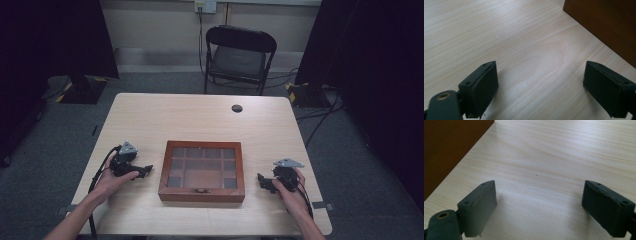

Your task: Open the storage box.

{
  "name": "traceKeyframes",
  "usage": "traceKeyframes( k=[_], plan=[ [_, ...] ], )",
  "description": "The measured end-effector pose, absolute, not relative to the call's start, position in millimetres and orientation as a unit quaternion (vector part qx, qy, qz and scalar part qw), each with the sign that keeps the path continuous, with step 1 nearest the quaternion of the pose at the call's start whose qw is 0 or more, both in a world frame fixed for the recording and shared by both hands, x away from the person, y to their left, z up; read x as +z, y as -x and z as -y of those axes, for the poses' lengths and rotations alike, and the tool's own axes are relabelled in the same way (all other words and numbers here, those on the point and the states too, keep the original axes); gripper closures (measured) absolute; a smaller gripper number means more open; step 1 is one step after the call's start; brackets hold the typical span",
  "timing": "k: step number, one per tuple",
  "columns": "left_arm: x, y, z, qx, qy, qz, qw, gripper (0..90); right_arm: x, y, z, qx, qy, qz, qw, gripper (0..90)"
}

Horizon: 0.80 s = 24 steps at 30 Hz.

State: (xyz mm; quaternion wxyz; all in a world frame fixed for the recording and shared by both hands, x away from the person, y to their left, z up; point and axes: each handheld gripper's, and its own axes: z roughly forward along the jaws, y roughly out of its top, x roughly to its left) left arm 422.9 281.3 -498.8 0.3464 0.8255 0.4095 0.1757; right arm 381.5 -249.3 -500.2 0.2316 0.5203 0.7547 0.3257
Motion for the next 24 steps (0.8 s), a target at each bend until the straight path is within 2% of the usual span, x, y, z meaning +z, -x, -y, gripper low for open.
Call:
traceKeyframes(
  k=[11, 24],
  plan=[
    [-492.7, -423.7, -279.4, 0.163, -0.83, -0.409, 0.343, 18.7, -500.2, -381.5, 249.3, 0.326, -0.52, -0.755, 0.232, 12.0],
    [-466.7, -416.7, -275.3, 0.15, -0.808, -0.41, 0.397, 26.9, -500.2, -381.9, 249.7, 0.326, -0.518, -0.756, 0.231, 11.9]
  ],
)
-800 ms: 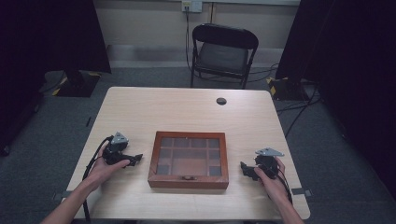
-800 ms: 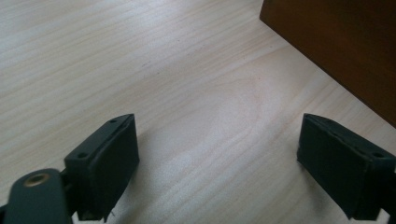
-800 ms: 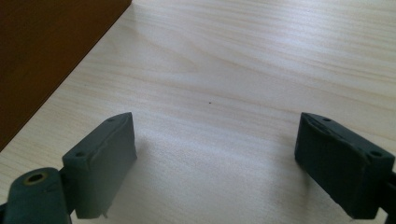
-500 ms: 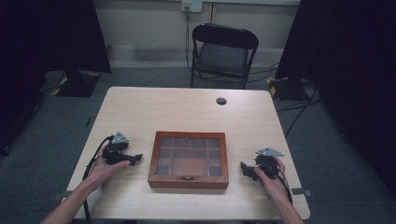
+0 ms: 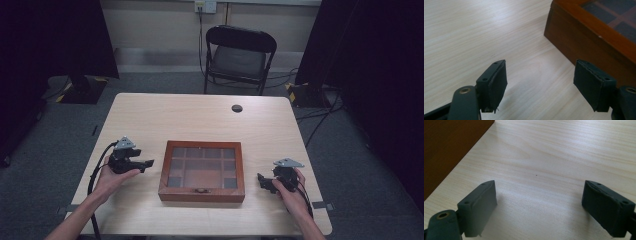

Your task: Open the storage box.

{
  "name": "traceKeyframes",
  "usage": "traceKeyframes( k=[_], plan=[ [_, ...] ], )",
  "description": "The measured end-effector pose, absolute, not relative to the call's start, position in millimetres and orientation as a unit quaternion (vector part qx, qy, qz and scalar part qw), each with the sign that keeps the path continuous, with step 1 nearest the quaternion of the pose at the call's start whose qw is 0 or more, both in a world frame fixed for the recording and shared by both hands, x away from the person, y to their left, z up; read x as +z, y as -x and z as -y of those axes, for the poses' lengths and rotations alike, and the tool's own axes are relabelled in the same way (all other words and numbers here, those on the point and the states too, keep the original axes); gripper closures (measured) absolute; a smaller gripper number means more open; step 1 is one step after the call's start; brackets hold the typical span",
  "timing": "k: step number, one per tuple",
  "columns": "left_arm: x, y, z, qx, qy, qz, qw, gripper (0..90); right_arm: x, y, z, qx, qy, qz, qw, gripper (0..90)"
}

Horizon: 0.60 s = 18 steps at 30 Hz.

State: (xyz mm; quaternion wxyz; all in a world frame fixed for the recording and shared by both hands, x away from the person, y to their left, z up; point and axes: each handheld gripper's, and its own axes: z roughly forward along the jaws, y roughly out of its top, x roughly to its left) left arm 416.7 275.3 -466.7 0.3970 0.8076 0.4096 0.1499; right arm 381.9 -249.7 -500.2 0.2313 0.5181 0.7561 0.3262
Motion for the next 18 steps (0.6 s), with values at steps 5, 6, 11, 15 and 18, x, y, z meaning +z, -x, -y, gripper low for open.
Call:
traceKeyframes(
  k=[5, 6, 11, 15, 18],
  plan=[
    [-458.1, -412.8, -272.5, 0.137, -0.802, -0.404, 0.417, 30.5, -500.2, -381.9, 249.7, 0.326, -0.518, -0.756, 0.231, 11.9],
    [-456.5, -411.7, -271.6, 0.135, -0.803, -0.402, 0.42, 32.8, -500.2, -381.9, 249.7, 0.326, -0.518, -0.756, 0.231, 11.9],
    [-450.3, -406.7, -265.0, 0.131, -0.803, -0.387, 0.434, 34.6, -500.2, -381.9, 249.7, 0.327, -0.518, -0.756, 0.23, 11.6],
    [-444.8, -402.1, -258.7, 0.118, -0.801, -0.379, 0.448, 36.0, -500.3, -382.0, 249.7, 0.327, -0.517, -0.757, 0.23, 11.6],
    [-440.5, -399.3, -252.3, 0.096, -0.806, -0.372, 0.451, 38.2, -500.2, -382.0, 249.7, 0.327, -0.518, -0.757, 0.229, 11.6]
  ],
)
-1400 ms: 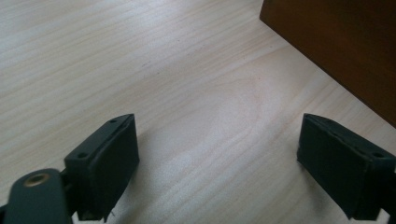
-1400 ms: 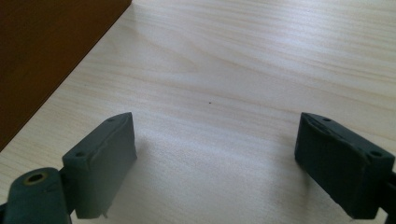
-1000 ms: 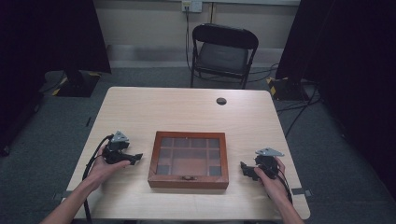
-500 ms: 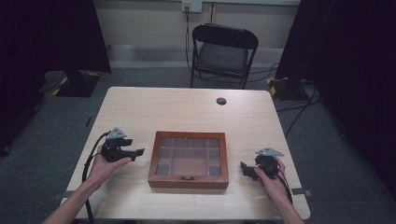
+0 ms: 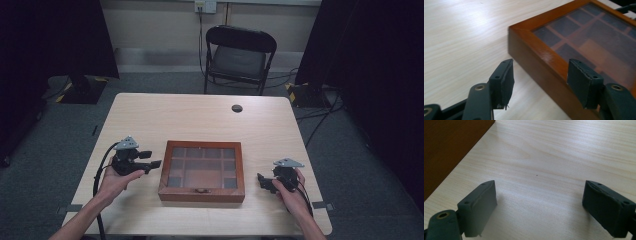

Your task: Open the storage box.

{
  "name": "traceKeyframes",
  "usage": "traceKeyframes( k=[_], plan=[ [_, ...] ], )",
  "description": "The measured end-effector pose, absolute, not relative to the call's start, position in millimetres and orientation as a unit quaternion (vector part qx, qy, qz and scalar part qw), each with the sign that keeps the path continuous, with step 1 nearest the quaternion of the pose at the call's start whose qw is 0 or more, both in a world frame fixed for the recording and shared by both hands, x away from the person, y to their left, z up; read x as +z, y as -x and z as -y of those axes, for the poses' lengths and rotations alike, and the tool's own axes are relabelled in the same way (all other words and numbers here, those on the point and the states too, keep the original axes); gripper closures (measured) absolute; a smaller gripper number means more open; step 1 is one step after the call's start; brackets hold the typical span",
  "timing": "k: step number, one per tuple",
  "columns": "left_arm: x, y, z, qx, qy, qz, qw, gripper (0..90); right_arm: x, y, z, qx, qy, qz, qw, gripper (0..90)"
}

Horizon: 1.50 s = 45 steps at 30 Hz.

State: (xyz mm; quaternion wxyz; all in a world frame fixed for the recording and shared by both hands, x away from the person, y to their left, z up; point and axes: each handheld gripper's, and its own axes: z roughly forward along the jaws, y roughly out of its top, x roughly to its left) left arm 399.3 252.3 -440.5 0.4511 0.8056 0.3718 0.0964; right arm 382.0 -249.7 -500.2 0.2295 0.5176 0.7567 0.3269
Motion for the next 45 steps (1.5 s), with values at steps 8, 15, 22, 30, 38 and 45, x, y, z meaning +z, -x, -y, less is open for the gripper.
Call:
traceKeyframes(
  k=[8, 15, 22, 30, 38, 45],
  plan=[
    [-432.6, -394.2, -238.0, 0.069, -0.814, -0.346, 0.462, 37.1, -500.2, -382.0, 249.7, 0.327, -0.518, -0.757, 0.229, 11.6],
    [-426.1, -389.7, -228.0, 0.054, -0.814, -0.326, 0.477, 38.4, -500.2, -382.0, 249.7, 0.327, -0.518, -0.757, 0.229, 11.6],
    [-421.3, -379.0, -212.2, 0.063, -0.822, -0.285, 0.489, 45.6, -500.2, -382.4, 249.7, 0.326, -0.517, -0.757, 0.23, 11.3],
    [-421.4, -376.9, -198.2, 0.041, -0.824, -0.273, 0.495, 46.8, -500.2, -382.5, 249.7, 0.326, -0.517, -0.758, 0.23, 11.3],
    [-415.2, -372.2, -169.3, 0.016, -0.832, -0.242, 0.499, 55.1, -500.2, -382.6, 249.8, 0.326, -0.516, -0.758, 0.229, 11.2],
    [-412.5, -371.7, -142.4, -0.015, -0.847, -0.21, 0.489, 57.4, -500.2, -382.6, 249.7, 0.326, -0.516, -0.758, 0.229, 11.2]
  ],
)
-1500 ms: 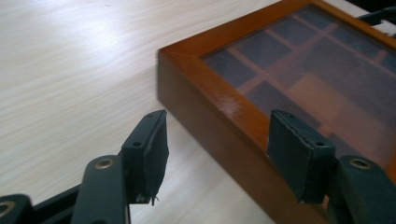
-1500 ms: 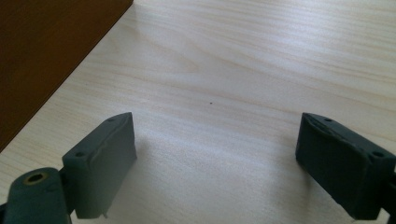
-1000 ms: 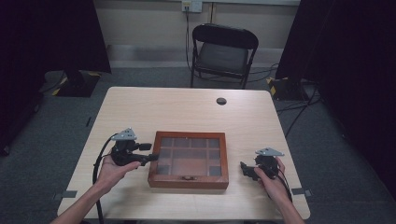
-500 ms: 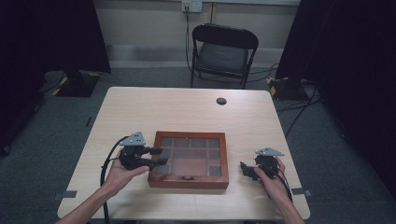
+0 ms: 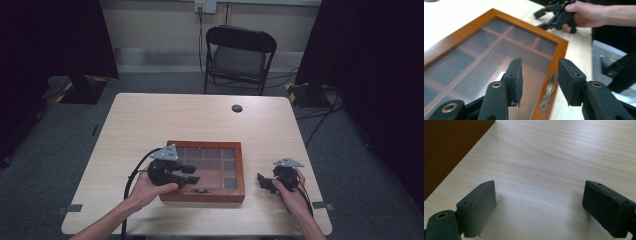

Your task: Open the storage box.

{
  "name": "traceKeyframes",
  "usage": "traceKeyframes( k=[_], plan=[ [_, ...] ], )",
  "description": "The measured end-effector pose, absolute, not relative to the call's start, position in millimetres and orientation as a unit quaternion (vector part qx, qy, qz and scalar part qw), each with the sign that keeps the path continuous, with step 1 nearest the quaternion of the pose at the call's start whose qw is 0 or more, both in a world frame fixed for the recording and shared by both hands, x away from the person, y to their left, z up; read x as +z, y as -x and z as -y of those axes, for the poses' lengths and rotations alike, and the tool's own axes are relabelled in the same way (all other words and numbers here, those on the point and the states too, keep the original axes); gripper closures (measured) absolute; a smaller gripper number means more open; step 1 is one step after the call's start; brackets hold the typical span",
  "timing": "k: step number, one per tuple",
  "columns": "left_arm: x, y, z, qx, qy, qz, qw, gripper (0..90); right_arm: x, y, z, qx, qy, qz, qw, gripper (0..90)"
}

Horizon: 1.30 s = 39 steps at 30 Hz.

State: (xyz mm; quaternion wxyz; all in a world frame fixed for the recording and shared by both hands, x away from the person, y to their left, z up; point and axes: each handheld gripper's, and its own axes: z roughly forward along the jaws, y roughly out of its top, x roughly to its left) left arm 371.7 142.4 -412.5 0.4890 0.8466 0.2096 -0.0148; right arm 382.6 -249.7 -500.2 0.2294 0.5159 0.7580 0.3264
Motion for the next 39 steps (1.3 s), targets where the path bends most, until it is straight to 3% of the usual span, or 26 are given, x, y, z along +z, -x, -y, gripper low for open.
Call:
traceKeyframes(
  k=[16, 29, 39],
  plan=[
    [-437.6, -365.4, -123.9, -0.058, -0.87, -0.183, 0.454, 73.1, -500.3, -382.6, 249.8, 0.326, -0.516, -0.758, 0.23, 11.2],
    [-440.9, -355.3, -117.2, 0.001, -0.886, -0.155, 0.437, 78.5, -500.3, -382.6, 249.8, 0.326, -0.516, -0.758, 0.229, 11.2],
    [-439.7, -356.4, -115.7, -0.007, -0.884, -0.176, 0.433, 80.4, -500.3, -382.6, 249.8, 0.326, -0.516, -0.758, 0.229, 11.2]
  ],
)
